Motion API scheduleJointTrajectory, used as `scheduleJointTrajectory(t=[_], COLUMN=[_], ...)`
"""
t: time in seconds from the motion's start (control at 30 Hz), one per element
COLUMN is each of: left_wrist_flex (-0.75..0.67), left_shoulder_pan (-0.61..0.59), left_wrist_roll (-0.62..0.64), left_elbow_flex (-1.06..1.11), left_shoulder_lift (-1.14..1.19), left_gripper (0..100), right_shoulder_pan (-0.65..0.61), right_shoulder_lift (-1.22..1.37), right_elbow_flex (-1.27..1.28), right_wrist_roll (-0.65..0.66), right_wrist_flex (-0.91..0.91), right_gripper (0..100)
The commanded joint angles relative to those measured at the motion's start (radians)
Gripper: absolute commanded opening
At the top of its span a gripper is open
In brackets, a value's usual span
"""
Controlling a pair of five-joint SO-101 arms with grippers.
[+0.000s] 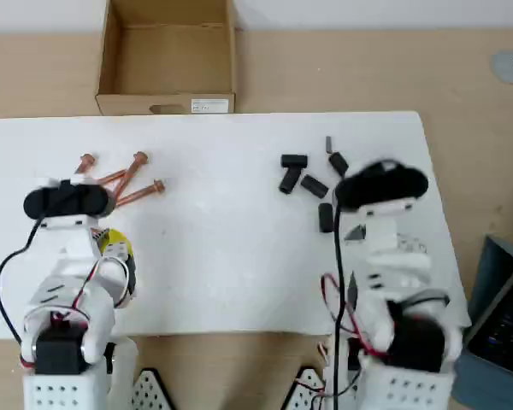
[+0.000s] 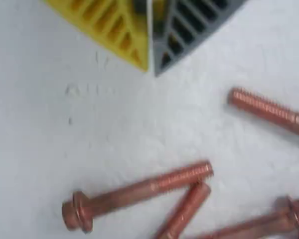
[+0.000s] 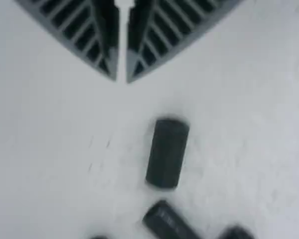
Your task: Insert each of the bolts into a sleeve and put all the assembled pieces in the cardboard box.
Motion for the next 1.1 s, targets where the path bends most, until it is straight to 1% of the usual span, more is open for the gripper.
scheduleJointTrajectory(t=[0.0, 0.17, 0.33, 0.4, 0.5, 0.53, 0.63, 0.8, 0.93, 1.07], left_wrist_flex=[0.0, 0.006, 0.008, 0.034, 0.109, 0.129, 0.167, 0.192, 0.192, 0.192], left_shoulder_pan=[-0.011, -0.015, -0.092, -0.104, -0.107, -0.107, -0.109, -0.109, -0.109, -0.109], left_wrist_roll=[-0.009, -0.009, -0.009, -0.015, -0.095, -0.124, -0.169, -0.167, -0.166, -0.167], left_elbow_flex=[-0.132, -0.256, -0.39, -0.443, -0.519, -0.539, -0.592, -0.666, -0.681, -0.683], left_shoulder_lift=[0.17, 0.397, 0.568, 0.631, 0.727, 0.756, 0.826, 0.906, 0.951, 0.993], left_gripper=[1, 1, 1, 1, 1, 1, 1, 1, 1, 1], right_shoulder_pan=[0.012, 0.012, 0.005, 0.004, 0.004, 0.004, -0.002, -0.05, -0.091, -0.13], right_shoulder_lift=[0.209, 0.51, 0.809, 0.918, 1.059, 1.096, 1.168, 1.218, 1.221, 1.221], right_elbow_flex=[-0.208, -0.421, -0.595, -0.65, -0.722, -0.742, -0.8, -0.86, -0.835, -0.773], right_wrist_roll=[0.005, 0.009, 0.012, 0.012, 0.023, 0.049, 0.106, 0.132, 0.132, 0.124], right_wrist_flex=[0.071, 0.192, 0.301, 0.321, 0.33, 0.336, 0.338, 0.334, 0.278, 0.212], right_gripper=[1.2, 1.1, 1.2, 1.2, 1.2, 1.2, 1.2, 1.2, 1.7, 6.6])
